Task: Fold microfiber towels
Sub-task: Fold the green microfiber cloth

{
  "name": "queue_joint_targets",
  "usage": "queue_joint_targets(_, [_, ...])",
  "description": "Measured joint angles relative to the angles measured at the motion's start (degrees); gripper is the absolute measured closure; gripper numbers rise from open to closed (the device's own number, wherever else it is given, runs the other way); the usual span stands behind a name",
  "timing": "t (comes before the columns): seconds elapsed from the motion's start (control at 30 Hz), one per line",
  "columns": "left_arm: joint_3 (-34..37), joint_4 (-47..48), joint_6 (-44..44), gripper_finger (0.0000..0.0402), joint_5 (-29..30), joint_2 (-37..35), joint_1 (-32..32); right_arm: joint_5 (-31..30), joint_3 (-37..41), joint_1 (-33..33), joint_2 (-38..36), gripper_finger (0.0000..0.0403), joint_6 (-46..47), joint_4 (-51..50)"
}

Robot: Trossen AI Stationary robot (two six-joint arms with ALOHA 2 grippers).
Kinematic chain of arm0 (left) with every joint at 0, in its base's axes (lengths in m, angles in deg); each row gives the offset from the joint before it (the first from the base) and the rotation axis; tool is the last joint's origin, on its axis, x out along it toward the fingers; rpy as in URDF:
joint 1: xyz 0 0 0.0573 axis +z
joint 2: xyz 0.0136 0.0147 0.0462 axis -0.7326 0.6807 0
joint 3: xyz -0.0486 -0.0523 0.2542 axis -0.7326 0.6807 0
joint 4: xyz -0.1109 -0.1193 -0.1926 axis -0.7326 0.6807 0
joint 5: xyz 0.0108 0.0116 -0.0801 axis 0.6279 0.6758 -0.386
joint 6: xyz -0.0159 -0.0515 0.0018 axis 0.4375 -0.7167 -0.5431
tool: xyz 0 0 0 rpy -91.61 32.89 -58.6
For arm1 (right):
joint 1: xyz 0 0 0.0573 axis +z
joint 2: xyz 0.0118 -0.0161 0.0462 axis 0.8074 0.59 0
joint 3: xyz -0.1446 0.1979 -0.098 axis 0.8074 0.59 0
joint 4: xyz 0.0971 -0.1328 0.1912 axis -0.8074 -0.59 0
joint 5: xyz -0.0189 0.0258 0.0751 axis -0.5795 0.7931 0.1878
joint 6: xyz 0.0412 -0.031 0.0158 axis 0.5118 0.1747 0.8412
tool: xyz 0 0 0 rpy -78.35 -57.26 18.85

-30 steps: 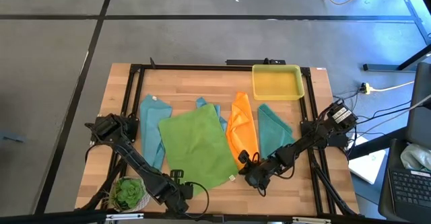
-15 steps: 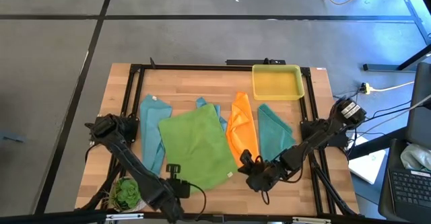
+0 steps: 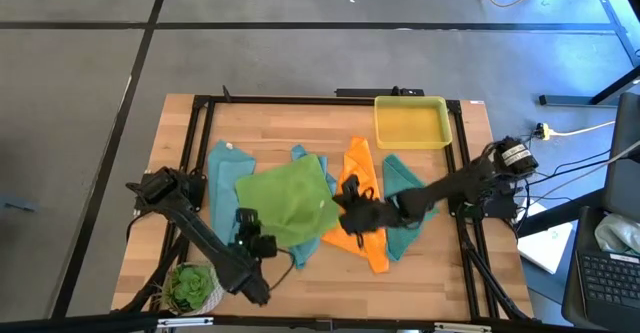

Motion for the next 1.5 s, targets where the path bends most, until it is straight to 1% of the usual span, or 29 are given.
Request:
queue_joint_targets(0.1, [5.1,0.5,-3.0,0.0401,0.0,0.0,1.6,3.1,0.0,-5.5,0.0,0.0402,-1.6,2.1])
queue_joint_targets(0.23, [11.5,0.2,-7.7,0.0401,-0.3,0.0,3.3,10.3,0.0,-12.1,0.0,0.0402,-3.1,4.7])
queue_joint_targets(0.33, [15.0,0.2,-10.9,0.0401,-0.3,0.0,4.2,15.0,0.0,-16.0,0.0,0.0402,-3.6,7.2])
queue_joint_targets(0.47, [17.8,-0.2,-13.1,0.0401,-0.2,0.0,5.5,21.4,0.0,-20.6,0.2,0.0402,-3.8,8.2])
queue_joint_targets(0.63, [18.4,-1.9,-12.9,0.0401,0.8,0.0,6.9,25.6,0.1,-23.6,2.1,0.0402,-3.8,8.1])
queue_joint_targets(0.8, [18.4,-3.0,-12.5,0.0401,0.8,0.0,7.8,25.8,0.1,-23.8,3.8,0.0403,-4.5,9.9])
queue_joint_targets(0.93, [19.0,-3.0,-12.5,0.0401,0.8,0.0,8.2,25.8,0.1,-24.4,4.9,0.0403,-6.3,13.4])
queue_joint_targets(1.13, [23.9,-3.3,-16.9,0.0401,-1.9,0.0,8.5,26.2,0.1,-27.4,6.2,0.0403,-6.1,14.3])
queue_joint_targets(1.23, [26.3,-5.3,-17.1,0.0402,-2.6,0.0,8.5,28.9,0.1,-28.6,6.7,0.0401,-6.0,14.3])
queue_joint_targets(1.37, [27.2,-9.7,-15.6,0.0401,-1.9,0.0,8.5,30.7,0.1,-29.4,7.0,0.0383,-3.4,14.4])
queue_joint_targets(1.5, [26.3,-11.1,-12.7,0.0386,1.4,0.1,8.5,30.7,0.1,-29.7,7.0,0.0357,-3.0,14.3])
